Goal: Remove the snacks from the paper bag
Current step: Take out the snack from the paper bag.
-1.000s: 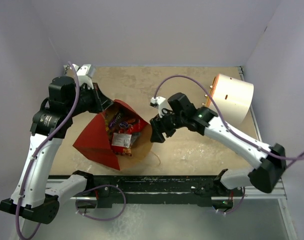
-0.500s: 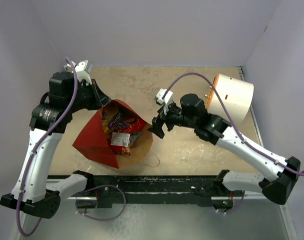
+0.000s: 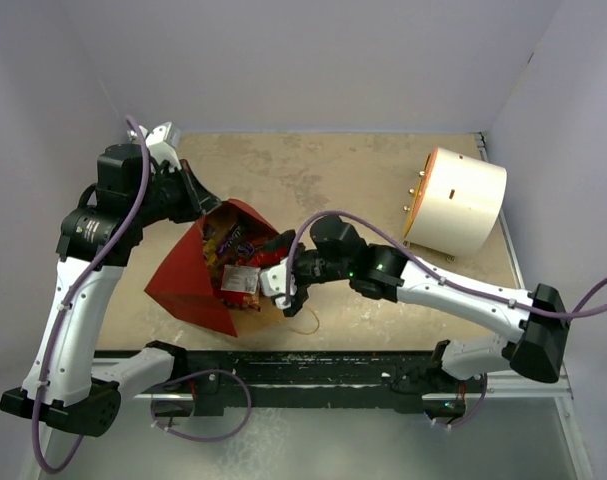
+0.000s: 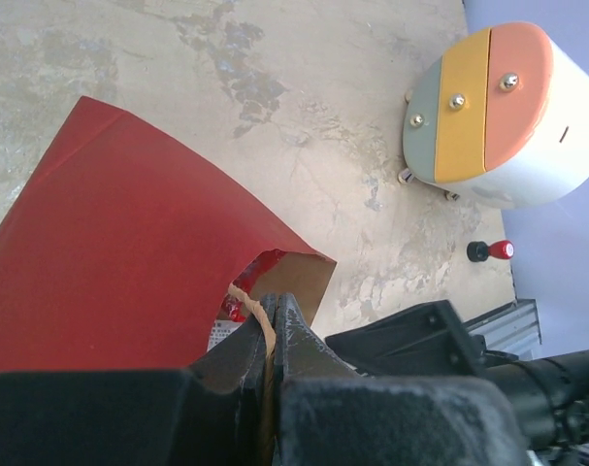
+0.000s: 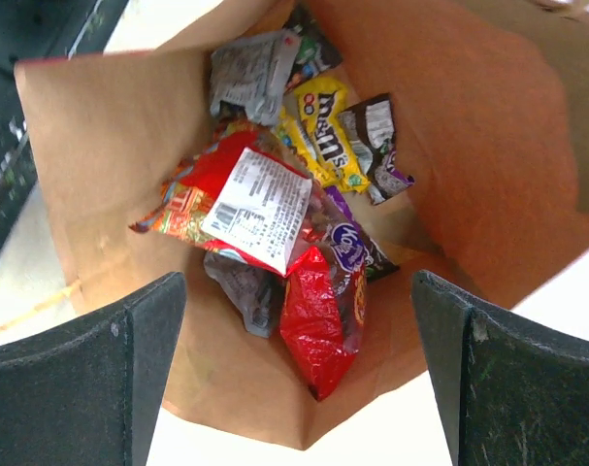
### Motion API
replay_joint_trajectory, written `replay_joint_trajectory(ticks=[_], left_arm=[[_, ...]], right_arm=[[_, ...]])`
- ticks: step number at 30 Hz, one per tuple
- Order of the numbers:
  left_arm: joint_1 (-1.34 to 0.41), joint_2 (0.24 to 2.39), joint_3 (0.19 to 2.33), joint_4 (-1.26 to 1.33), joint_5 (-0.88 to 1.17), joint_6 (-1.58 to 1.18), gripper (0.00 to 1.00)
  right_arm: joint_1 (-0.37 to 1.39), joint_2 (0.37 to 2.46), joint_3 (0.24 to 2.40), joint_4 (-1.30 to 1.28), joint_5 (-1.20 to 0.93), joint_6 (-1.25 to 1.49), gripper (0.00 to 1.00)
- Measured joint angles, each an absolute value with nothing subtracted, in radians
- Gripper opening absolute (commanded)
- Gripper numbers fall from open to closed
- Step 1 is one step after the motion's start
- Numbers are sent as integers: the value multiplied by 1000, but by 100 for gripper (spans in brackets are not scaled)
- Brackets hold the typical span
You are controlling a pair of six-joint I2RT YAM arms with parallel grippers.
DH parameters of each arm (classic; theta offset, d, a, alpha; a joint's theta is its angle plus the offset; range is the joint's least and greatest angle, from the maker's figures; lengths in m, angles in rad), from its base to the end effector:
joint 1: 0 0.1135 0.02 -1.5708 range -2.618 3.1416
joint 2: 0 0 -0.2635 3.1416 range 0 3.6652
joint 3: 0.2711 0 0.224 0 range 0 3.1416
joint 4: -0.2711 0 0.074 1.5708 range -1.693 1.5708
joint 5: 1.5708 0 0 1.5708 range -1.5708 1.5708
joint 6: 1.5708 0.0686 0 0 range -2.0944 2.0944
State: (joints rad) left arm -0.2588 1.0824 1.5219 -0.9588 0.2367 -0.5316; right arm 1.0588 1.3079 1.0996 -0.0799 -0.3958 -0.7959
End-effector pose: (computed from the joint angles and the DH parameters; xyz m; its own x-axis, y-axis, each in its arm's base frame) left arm 0.1779 -0.0637 0.4225 -0.6394 -0.3405 -0.6894 0.1409 0.8295 -0.5404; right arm 0.1272 0.2803 0.3430 0.6067 -0.2661 -0.7491 -0.7890 -0.0862 -0.6084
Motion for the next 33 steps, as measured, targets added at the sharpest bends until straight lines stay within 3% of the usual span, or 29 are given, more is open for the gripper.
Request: replay_joint_trajectory(ticks=[8,18,21,25,33], left_arm=[[-259,1100,1538,-971,250,-540,0],[-259,1121,1563,-999,264,-540,0],[-258,1121,1563,-1001,273,-540,0],[-259,1124,1563,-1002,289,-541,0],[-258,1124,1562,-1004,292,-540,0]], right_arm=[[1103,1412,1111,-148,-342,-1119,100],[1166,1628,1113,-43,-141,-1303,98],[1176,1692,1115,-5,-99,-1339,93],[1179,1738,1145,16,-90,-1371,73],[1180,1750,1193,48,-94,-1373,15]])
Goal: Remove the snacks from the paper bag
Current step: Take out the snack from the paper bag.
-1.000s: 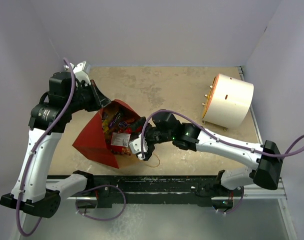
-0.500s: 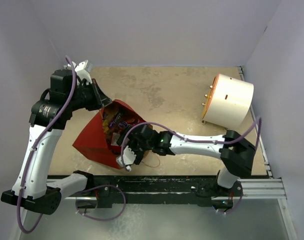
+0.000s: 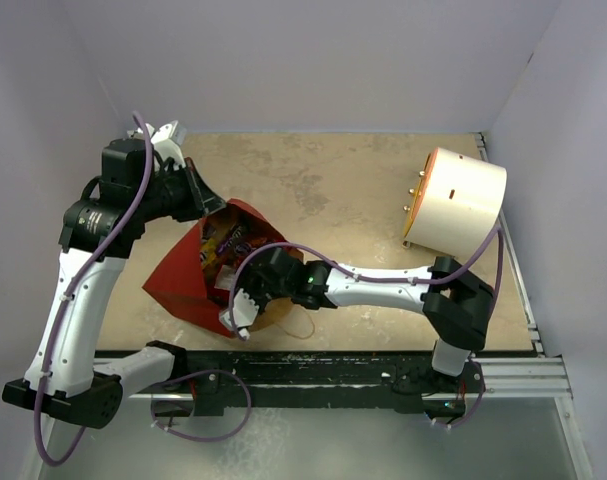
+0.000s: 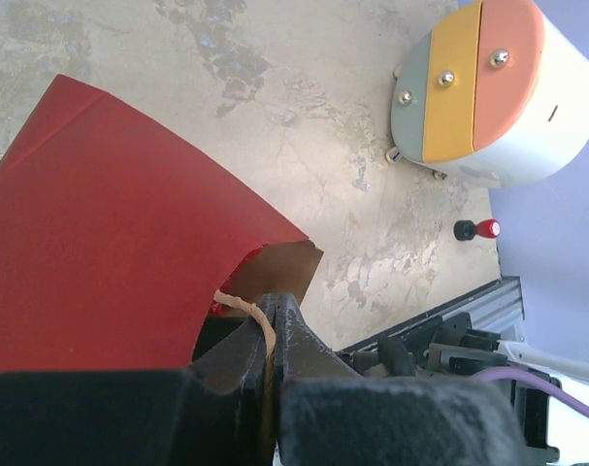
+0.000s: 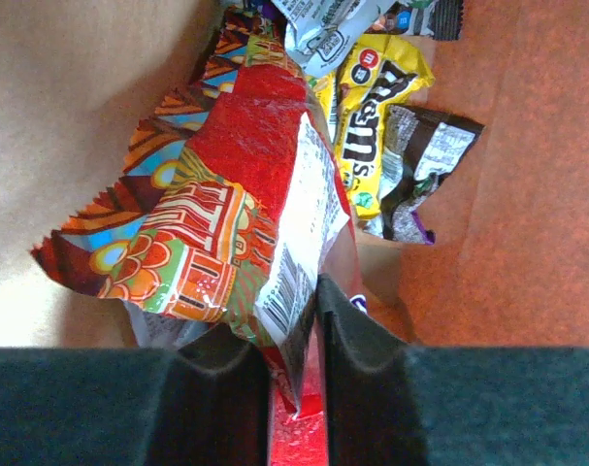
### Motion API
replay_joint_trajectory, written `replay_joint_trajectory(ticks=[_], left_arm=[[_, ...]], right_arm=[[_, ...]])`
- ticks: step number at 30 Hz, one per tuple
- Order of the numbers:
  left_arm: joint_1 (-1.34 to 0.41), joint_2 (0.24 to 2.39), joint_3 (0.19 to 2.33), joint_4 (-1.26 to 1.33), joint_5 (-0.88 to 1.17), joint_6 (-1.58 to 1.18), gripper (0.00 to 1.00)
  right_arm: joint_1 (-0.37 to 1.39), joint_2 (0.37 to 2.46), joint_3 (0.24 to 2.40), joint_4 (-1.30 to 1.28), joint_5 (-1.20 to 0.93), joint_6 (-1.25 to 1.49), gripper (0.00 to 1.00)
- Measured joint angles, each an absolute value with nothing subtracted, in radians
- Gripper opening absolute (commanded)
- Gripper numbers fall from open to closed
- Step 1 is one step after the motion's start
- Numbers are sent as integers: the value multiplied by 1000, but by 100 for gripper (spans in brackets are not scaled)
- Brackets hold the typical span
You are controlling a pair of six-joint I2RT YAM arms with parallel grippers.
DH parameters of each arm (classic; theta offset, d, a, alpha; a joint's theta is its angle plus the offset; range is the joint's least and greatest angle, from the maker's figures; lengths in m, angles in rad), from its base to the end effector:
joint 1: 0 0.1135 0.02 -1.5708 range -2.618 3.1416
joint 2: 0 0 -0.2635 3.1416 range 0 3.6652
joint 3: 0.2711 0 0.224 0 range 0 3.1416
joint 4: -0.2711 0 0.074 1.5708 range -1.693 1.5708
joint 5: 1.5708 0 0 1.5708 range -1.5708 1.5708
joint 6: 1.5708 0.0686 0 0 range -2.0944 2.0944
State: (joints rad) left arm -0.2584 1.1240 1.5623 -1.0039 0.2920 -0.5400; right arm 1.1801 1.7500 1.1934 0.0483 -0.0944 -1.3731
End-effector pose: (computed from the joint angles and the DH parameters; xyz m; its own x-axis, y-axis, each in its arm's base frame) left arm 0.1826 -0.0687 0.4222 -0.6910 -0.3266 -0.6448 0.1451 0.8113 -0.5664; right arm 0.1487 0.3781 0.2404 0.8969 -0.3855 -0.2166 -0.3687 -0.3817 -0.8475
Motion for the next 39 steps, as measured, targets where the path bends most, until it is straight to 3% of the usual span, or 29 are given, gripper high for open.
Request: replay_joint_trajectory(ticks=[2,3,18,32,39], left_arm=[[-258,1126,1562,-1004,292,-539,0],[-258,1127,1562,-1004,291,-539,0],[-258,1100,1542,-989,220,-542,0],[-258,1087,1507,-950,188,-576,0],[-258,1076,1448,-920,147,-615,0]], right_arm=[[1180,1750,1195,44,-101,-1357,1],[1180,1750,1195,42,-105,-1346,0],[1148,1673,1267,-2,-186,-992,0],[1025,1462,1302,-19,-351,-656,0],[1028,1340,1348,-29,-319,-550,0]])
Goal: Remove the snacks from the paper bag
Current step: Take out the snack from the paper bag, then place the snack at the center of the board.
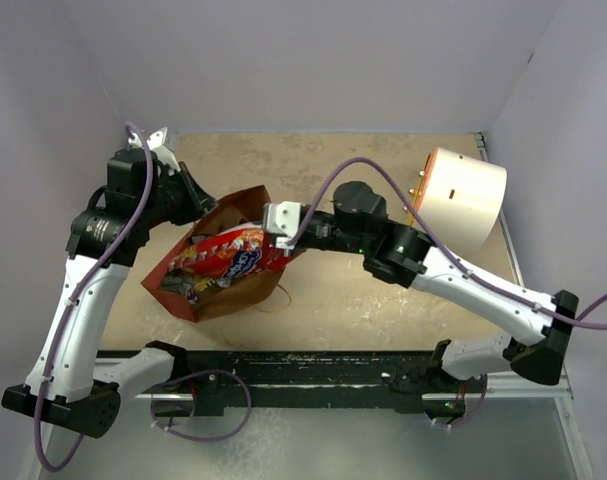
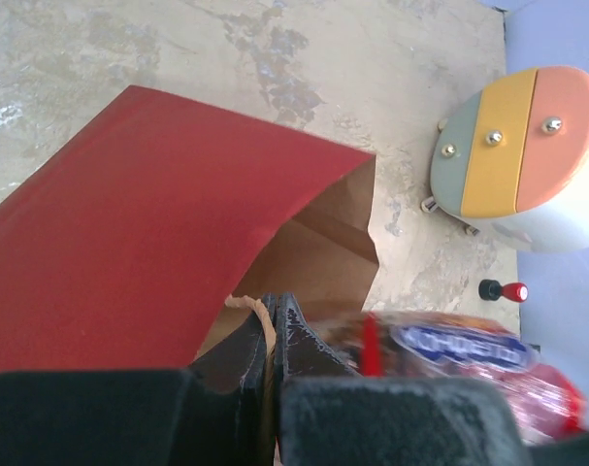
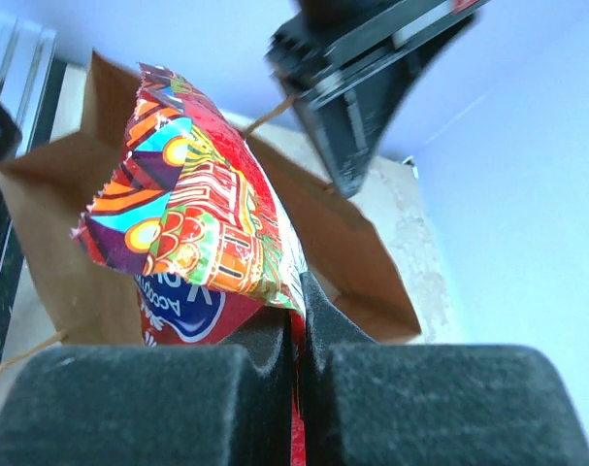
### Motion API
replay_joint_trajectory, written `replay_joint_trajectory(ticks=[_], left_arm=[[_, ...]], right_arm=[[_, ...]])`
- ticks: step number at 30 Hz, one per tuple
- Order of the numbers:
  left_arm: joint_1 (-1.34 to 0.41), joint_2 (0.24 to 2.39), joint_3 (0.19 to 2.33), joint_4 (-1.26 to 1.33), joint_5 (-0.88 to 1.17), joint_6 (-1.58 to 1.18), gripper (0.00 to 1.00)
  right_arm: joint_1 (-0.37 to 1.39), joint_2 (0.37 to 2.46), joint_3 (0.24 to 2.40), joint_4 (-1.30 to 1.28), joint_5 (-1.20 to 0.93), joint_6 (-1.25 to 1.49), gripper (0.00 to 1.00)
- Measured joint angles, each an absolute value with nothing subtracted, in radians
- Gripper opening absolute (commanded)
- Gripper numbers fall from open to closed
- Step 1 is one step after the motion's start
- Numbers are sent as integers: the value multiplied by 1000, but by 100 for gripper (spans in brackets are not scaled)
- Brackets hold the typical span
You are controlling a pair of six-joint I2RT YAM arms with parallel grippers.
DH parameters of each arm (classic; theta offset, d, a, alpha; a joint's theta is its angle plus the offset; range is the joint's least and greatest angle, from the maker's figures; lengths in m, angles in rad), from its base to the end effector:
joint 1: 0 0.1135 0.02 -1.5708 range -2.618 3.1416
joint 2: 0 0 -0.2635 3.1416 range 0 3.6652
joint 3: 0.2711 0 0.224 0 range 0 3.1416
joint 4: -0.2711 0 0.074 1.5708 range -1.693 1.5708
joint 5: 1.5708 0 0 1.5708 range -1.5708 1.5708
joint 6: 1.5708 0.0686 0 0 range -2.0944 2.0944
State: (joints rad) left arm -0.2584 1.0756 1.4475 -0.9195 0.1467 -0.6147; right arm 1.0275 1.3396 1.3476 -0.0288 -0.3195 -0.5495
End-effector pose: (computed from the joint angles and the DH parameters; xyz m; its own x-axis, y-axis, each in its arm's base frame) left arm 0.1861 -0.0596 0.4058 -0.6266 -0.4245 -0.6536 0.0148 0.8320 -0.5546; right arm 0.1439 0.2800 0.4288 0.5000 -0.1311 -0.8560 -0.8371 0.1800 -0.5166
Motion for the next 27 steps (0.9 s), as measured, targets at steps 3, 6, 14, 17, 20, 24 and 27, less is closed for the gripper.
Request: replay_joint_trajectory(ticks=[3,6,14,17,20,24,27], left_arm=[[-258,1075,1438,-918,125,-620,0],[-258,1075,1436,-908,108,-622,0],[-258,1103,1436,-897,93,-641,0],[-258,1111,1436,-897,91,-646,0],[-258,1111,1436,-897,89,-647,0],[-258,1111,1436,-899,88,-647,0],[-258,1111,1436,-899,83,-649,0]], right_arm=[[1028,1293,1381,-39,-270,-495,0],[1031,1267,1437,-51,-205,-447,0],[1032,1174,1453,-39,63,-369,0],[1018,1157,1452,-42,172,-370,0],[991,1144,1448,-55,287,-369,0],[957,1116,1400,-62,404,-356,0],[916,1106,1369,-78,448,-331,0]])
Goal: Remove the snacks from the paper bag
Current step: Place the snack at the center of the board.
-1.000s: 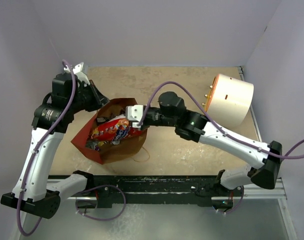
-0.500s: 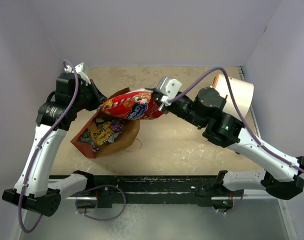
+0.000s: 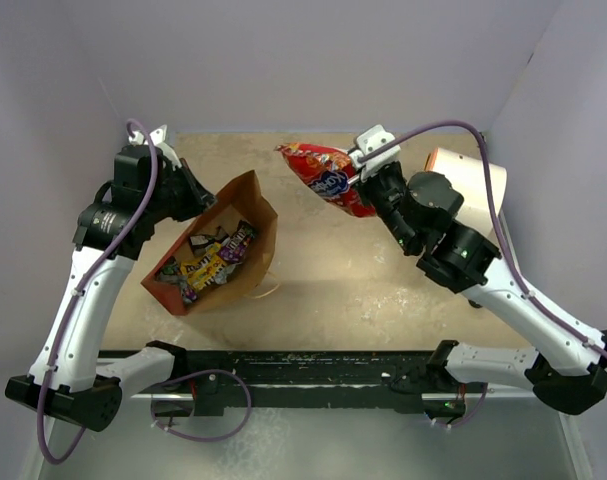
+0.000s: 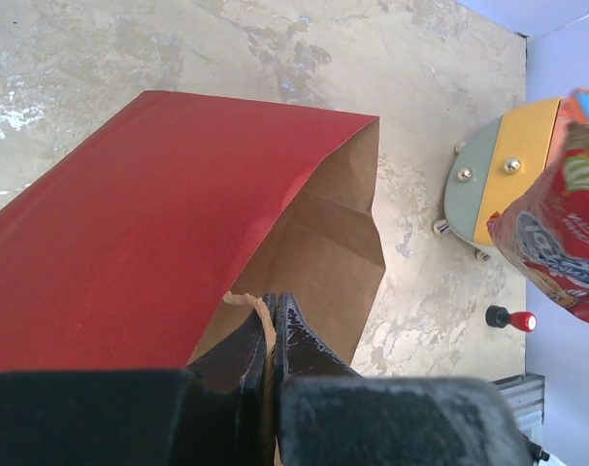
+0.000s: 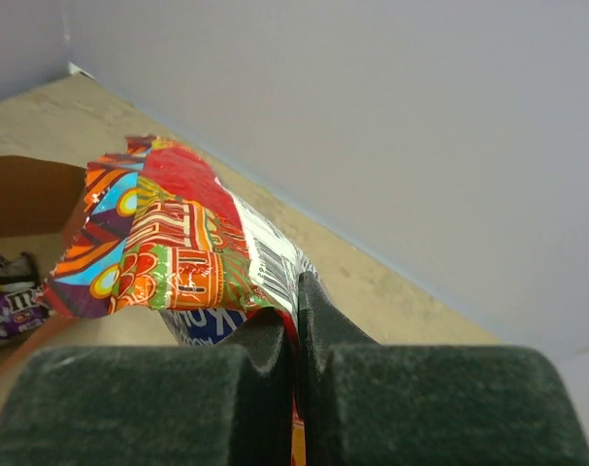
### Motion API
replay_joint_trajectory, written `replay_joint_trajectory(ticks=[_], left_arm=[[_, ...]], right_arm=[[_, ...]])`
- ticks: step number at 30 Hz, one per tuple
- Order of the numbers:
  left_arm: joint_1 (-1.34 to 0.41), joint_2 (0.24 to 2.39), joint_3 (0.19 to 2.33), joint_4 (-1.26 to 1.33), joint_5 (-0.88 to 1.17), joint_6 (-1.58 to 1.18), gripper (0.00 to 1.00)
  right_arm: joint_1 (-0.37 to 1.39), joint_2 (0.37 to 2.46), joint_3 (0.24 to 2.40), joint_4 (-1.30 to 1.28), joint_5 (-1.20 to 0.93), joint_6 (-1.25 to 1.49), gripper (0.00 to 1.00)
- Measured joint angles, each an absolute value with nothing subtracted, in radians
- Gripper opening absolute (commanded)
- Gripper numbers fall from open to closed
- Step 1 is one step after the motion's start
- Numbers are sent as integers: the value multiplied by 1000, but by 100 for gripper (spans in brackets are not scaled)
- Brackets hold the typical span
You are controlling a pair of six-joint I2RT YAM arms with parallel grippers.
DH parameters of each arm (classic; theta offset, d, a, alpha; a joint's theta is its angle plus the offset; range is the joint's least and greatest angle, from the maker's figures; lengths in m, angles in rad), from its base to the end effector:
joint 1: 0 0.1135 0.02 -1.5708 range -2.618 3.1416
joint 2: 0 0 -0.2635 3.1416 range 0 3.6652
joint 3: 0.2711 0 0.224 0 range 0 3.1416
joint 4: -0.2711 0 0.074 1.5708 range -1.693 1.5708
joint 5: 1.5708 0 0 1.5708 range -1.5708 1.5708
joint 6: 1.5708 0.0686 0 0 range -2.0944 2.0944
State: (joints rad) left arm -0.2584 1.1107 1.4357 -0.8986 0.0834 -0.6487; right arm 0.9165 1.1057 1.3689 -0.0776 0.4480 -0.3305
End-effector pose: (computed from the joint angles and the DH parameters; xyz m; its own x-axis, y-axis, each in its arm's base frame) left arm 0.1996 -0.0587 0.3981 -0.6128 -0.4608 -0.6420 -0.0601 0.8373 -0.5435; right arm 0.1624 0.1629 0.4881 0.2542 -0.1491 -0.9556 -0.3949 0.8859 -0.2433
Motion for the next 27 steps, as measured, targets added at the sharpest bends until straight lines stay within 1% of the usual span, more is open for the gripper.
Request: replay_joint_trajectory(ticks=[8,14,20,27], left_arm=[[-258,1106,1452,-906,81,-651,0],[-258,1085,1453,-908,117,-662,0],[-258,1068,1446,-911,160,-688,0],[-258,1063,1442,-931,177,-698,0]], right_arm=[[832,1156,1312,-119,452,-199,0],[751,1298,1306,-132,379,-78,0],[639,1425,1307,-104,295,134,0],[596,1656,1454,-64,151,369,0]])
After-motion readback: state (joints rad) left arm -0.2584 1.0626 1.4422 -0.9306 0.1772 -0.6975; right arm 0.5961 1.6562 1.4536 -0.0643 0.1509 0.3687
